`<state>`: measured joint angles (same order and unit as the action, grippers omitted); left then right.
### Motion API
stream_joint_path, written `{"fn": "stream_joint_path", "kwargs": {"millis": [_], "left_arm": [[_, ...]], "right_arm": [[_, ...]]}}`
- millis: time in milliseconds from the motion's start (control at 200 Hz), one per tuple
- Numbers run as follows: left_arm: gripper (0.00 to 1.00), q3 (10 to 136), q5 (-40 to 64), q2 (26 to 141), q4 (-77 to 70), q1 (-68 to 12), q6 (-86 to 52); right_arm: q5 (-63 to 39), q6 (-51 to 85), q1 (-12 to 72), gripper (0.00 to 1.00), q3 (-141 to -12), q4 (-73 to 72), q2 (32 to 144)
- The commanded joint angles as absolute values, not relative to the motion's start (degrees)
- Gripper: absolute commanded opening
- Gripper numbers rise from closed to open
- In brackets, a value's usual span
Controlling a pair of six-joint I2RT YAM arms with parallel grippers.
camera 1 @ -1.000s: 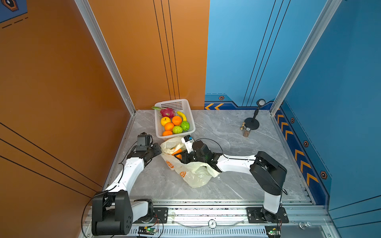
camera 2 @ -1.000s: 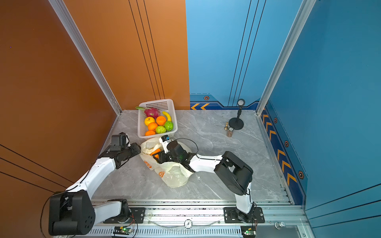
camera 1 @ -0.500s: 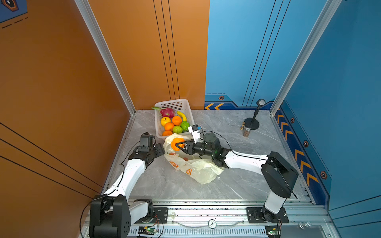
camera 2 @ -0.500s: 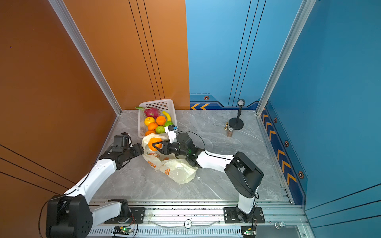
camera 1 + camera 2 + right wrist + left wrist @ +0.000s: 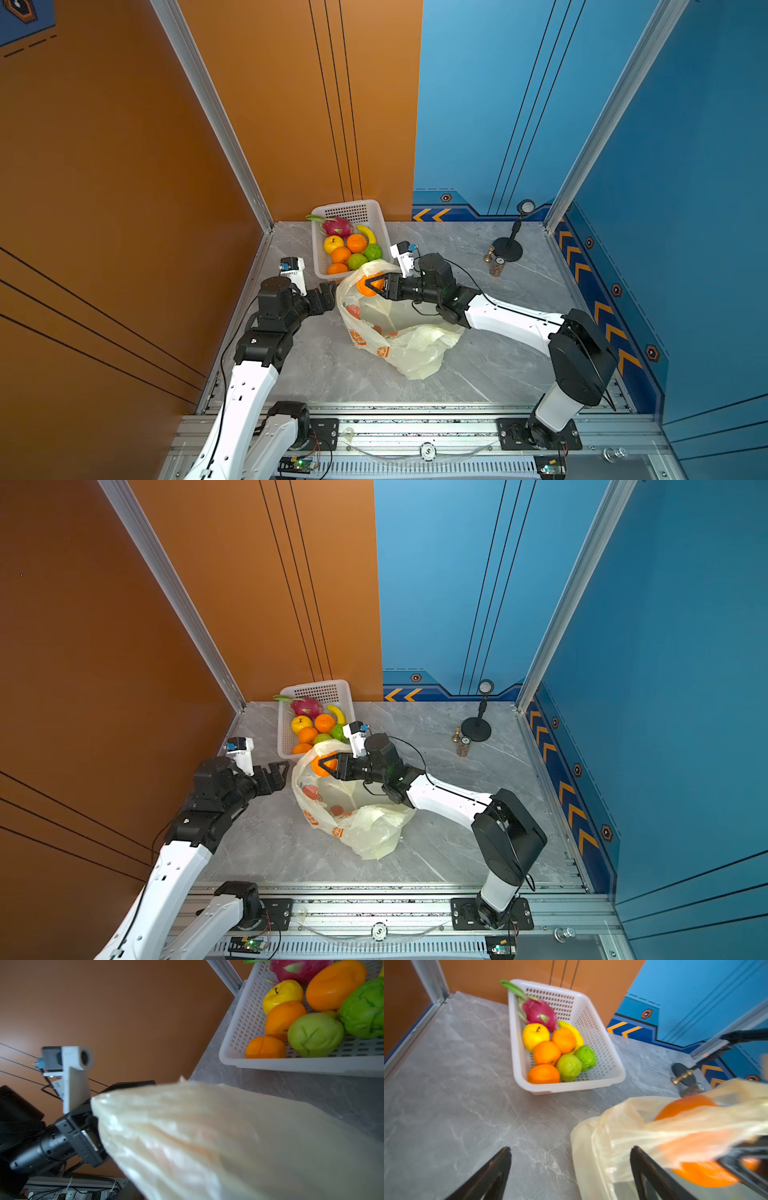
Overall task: Untie the knot of the plastic bag and take out the fruit
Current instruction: Pick up the fruit from the plastic bag.
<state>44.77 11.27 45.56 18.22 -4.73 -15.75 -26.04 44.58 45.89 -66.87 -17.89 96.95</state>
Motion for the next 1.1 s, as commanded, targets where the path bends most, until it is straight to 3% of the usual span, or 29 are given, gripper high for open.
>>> {"fn": "stream_joint_path", "kwargs": {"millis": [0,150,240,265,401,576,841,1091], "left_arm": [[0.89,48.70,23.99,46.00,14.51,-6.93,-10.93],[0.89,52.60,26.44,50.43,14.36,-13.92,-6.67],[0.87,54.03,19.47,54.00,14.52,-17.70,-7.23],[0.83,54.46,18.23,54.97,14.93,-18.27,-7.67],[0.77,53.93,20.79,58.91,12.45,-19.51,-8.66],[0.62,54.83,6.66,60.75,16.01,-18.91,-13.60],[0.63,52.93,8.26,59.97,15.64,-17.05,-15.90],[0.80,47.90,15.14,51.55,5.17,-17.34,-9.84]], "right_arm": [[-28.39,42.32,45.89,0.31,-68.69,-12.10,94.90],[-30.22,40.38,45.91,0.31,-68.51,-9.54,93.13],[-31.16,39.01,45.88,0.31,-68.38,-7.22,91.76],[-31.13,38.78,45.93,0.31,-68.19,-6.58,91.27],[-30.14,38.15,45.79,0.31,-66.49,-5.65,88.45],[-31.63,34.67,45.62,0.31,-64.92,-1.86,84.35],[-29.79,31.27,45.14,0.31,-62.04,0.61,75.59],[-27.09,35.25,41.13,0.33,-64.56,0.71,71.76]]}}
